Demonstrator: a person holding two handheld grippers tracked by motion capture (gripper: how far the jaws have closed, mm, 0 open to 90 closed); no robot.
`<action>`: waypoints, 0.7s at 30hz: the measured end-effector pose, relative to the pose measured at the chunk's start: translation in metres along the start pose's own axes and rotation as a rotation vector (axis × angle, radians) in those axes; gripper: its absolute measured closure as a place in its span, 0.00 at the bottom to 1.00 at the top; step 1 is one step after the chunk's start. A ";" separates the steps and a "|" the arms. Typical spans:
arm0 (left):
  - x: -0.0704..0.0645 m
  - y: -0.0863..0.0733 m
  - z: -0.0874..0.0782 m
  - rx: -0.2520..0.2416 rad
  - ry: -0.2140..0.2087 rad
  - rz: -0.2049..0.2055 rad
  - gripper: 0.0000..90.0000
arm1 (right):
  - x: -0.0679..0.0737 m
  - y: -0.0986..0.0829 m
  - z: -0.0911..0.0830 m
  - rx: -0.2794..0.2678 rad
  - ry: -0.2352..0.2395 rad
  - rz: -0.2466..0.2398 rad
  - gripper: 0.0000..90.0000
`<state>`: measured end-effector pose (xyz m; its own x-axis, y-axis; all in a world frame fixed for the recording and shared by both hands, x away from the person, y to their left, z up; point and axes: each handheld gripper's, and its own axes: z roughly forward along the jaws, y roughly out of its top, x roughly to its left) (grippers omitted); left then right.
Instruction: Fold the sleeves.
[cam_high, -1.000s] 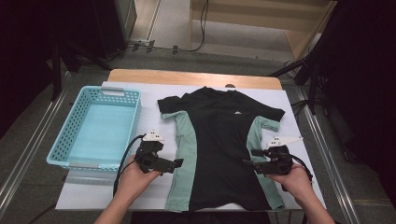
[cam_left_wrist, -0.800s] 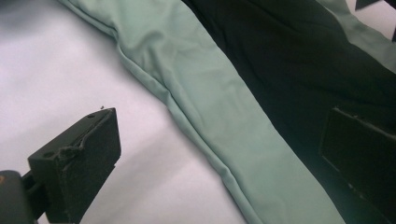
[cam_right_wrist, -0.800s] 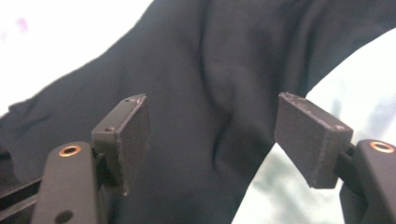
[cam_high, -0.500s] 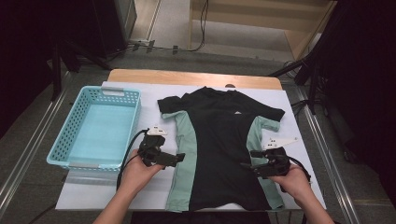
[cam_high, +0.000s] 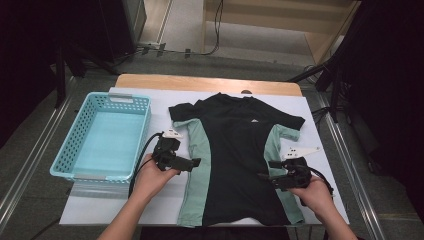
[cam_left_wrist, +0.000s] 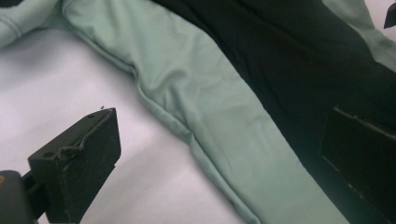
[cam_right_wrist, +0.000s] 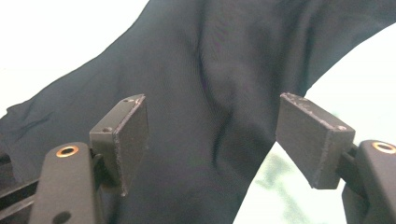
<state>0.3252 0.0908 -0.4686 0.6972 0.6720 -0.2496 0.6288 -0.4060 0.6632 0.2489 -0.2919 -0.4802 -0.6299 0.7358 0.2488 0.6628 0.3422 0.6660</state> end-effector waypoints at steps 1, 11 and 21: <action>0.000 0.003 0.002 -0.005 -0.001 0.001 0.00 | 0.000 0.000 0.000 0.001 -0.001 0.004 0.27; 0.008 0.010 0.008 -0.002 0.010 -0.006 0.00 | 0.001 0.001 0.002 0.001 0.007 -0.001 0.27; 0.020 0.018 0.014 -0.007 0.031 -0.030 0.00 | 0.002 0.000 0.001 0.003 0.006 0.005 0.27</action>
<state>0.3548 0.0886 -0.4714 0.6674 0.7023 -0.2475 0.6463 -0.3811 0.6611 0.2480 -0.2898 -0.4808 -0.6292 0.7338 0.2563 0.6670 0.3406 0.6626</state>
